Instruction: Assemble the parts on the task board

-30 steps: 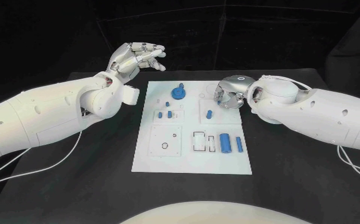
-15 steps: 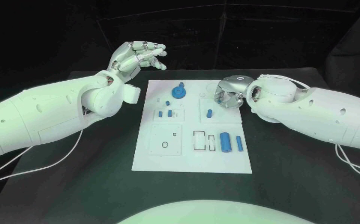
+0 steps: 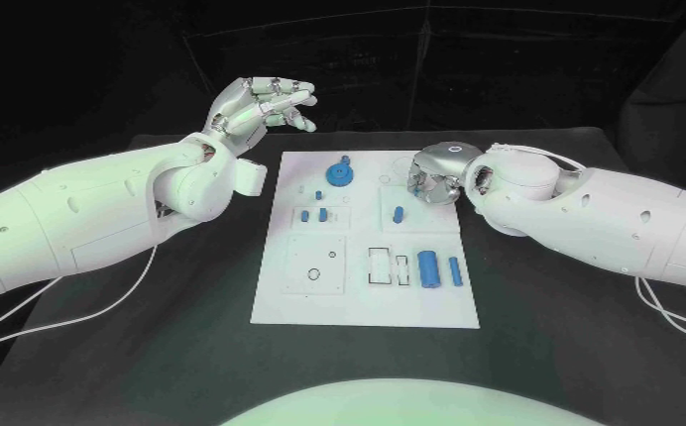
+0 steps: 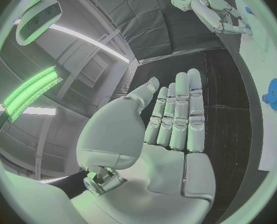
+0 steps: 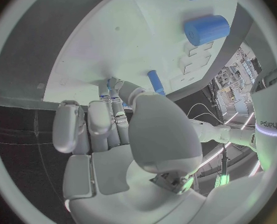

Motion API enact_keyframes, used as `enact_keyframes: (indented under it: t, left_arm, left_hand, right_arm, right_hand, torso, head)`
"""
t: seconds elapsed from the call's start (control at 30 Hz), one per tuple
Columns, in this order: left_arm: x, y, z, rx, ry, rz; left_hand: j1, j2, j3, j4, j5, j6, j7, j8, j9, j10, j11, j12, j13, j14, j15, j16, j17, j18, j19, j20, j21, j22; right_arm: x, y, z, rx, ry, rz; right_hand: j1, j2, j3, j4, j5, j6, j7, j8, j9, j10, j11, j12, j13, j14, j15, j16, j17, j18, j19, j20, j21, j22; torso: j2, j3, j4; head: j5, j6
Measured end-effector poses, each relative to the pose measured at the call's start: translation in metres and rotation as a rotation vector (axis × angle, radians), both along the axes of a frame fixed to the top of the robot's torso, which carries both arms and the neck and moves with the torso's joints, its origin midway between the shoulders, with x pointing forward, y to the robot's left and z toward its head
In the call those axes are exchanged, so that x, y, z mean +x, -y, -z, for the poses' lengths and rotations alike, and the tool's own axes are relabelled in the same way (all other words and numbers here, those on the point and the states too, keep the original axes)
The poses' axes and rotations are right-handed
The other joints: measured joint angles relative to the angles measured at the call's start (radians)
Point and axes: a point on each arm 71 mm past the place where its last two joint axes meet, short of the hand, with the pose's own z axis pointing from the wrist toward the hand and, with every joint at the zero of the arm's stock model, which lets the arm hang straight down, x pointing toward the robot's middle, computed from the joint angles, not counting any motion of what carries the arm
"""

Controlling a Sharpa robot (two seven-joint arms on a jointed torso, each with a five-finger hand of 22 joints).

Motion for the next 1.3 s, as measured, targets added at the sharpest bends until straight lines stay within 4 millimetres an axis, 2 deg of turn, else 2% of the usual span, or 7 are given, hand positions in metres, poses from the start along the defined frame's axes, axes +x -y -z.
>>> enact_keyframes:
  t: [0.03,0.1,0.47,0.83,0.97,1.07,1.3]
  left_arm:
    - [0.000,0.000,0.000,0.000,0.000,0.000]
    - [0.000,0.000,0.000,0.000,-0.001,-0.001]
    - [0.001,-0.003,0.000,0.003,-0.002,-0.006]
    - [0.004,-0.009,0.002,0.012,-0.008,-0.020]
    - [0.004,-0.010,0.002,0.013,-0.009,-0.022]
    - [0.005,-0.010,0.002,0.013,-0.010,-0.022]
    - [0.005,-0.009,0.002,0.012,-0.009,-0.018]
  left_hand:
    - [0.000,0.000,0.000,0.000,0.000,0.000,0.000,0.000,0.000,0.000,0.000,0.000,0.000,0.000,0.000,0.000,-0.001,0.000,0.000,0.000,0.000,0.000]
    - [0.000,0.000,0.000,0.000,0.000,-0.004,0.004,0.000,0.000,0.000,0.000,0.000,0.000,0.000,0.000,0.000,-0.001,0.000,0.004,0.004,0.000,-0.001]
    - [0.006,0.006,-0.003,-0.003,0.000,-0.004,0.003,0.000,0.000,0.000,0.000,0.000,0.000,0.004,-0.004,-0.004,-0.005,0.000,0.006,0.001,-0.004,-0.006]
    - [0.012,0.012,-0.003,-0.003,0.000,-0.004,0.003,0.000,0.000,0.000,0.000,0.000,0.000,0.004,-0.004,-0.009,-0.007,0.000,0.006,0.001,-0.009,-0.010]
    - [0.012,0.012,-0.001,-0.004,0.000,-0.004,0.003,0.000,0.000,0.000,0.000,0.000,0.000,0.004,-0.004,-0.009,-0.007,0.000,0.006,0.001,-0.009,-0.010]
    - [0.021,0.021,0.004,-0.010,0.000,-0.003,0.003,0.000,0.000,0.000,0.000,0.000,0.000,0.004,-0.004,-0.015,-0.010,0.000,0.010,-0.003,-0.012,-0.013]
    - [0.021,0.021,0.004,-0.010,0.000,0.000,0.000,0.000,0.000,0.000,0.000,0.000,0.000,0.004,-0.004,-0.015,-0.011,0.000,0.010,-0.003,-0.012,-0.014]
  right_arm:
    - [-0.001,0.000,0.000,0.001,0.006,0.002]
    - [-0.002,0.000,0.000,0.003,0.015,0.004]
    - [-0.011,0.000,-0.009,0.047,0.085,-0.001]
    - [-0.029,-0.004,-0.024,0.129,0.155,-0.034]
    - [-0.040,-0.017,-0.030,0.167,0.167,-0.074]
    - [-0.049,-0.036,-0.034,0.200,0.169,-0.119]
    - [-0.069,-0.083,-0.039,0.265,0.153,-0.230]
  right_hand:
    - [-0.002,0.002,0.000,0.000,0.000,0.004,0.000,0.000,0.000,0.005,0.002,0.002,0.000,0.000,0.000,0.000,0.000,-0.001,0.000,0.000,0.002,0.005]
    - [-0.002,0.002,0.000,0.000,0.000,0.004,0.000,0.000,0.002,0.005,0.002,0.004,0.000,0.000,0.000,0.000,0.000,-0.016,0.005,-0.005,0.006,0.012]
    - [-0.002,0.002,0.000,0.000,-0.002,0.008,-0.003,0.000,0.003,0.009,-0.002,0.004,0.000,0.004,-0.004,0.000,0.002,-0.016,0.019,-0.003,0.017,0.024]
    - [-0.002,0.001,0.000,0.000,-0.002,0.008,-0.003,0.000,0.003,0.009,-0.002,0.004,-0.001,0.004,-0.004,0.000,0.003,-0.016,0.023,-0.005,0.020,0.024]
    - [-0.002,0.001,0.000,0.000,-0.002,0.008,-0.003,-0.001,0.002,0.009,-0.002,0.004,-0.001,0.004,-0.003,0.000,0.004,-0.016,0.023,-0.005,0.020,0.024]
    - [-0.001,0.001,0.000,0.000,-0.002,0.008,-0.003,-0.001,0.002,0.009,-0.002,0.004,-0.001,0.004,-0.003,0.000,0.004,-0.016,0.023,-0.005,0.020,0.024]
    - [-0.001,0.001,0.003,-0.003,-0.002,0.007,-0.004,-0.001,0.002,0.009,-0.002,0.004,-0.002,0.004,-0.003,0.000,0.004,-0.016,0.023,-0.005,0.020,0.024]
  torso:
    - [0.000,0.0000,0.0000]
    - [0.000,0.0000,0.0000]
    - [-0.001,-0.0003,0.0001]
    - [-0.001,-0.0001,0.0005]
    - [-0.001,0.0000,0.0022]
    - [0.000,-0.0003,0.0030]
    - [0.000,-0.0025,0.0040]
  head:
    - [0.000,0.000]
    - [-0.001,0.000]
    - [-0.001,0.000]
    - [0.000,-0.003]
    - [0.003,-0.004]
    - [0.007,-0.004]
    - [0.017,-0.006]
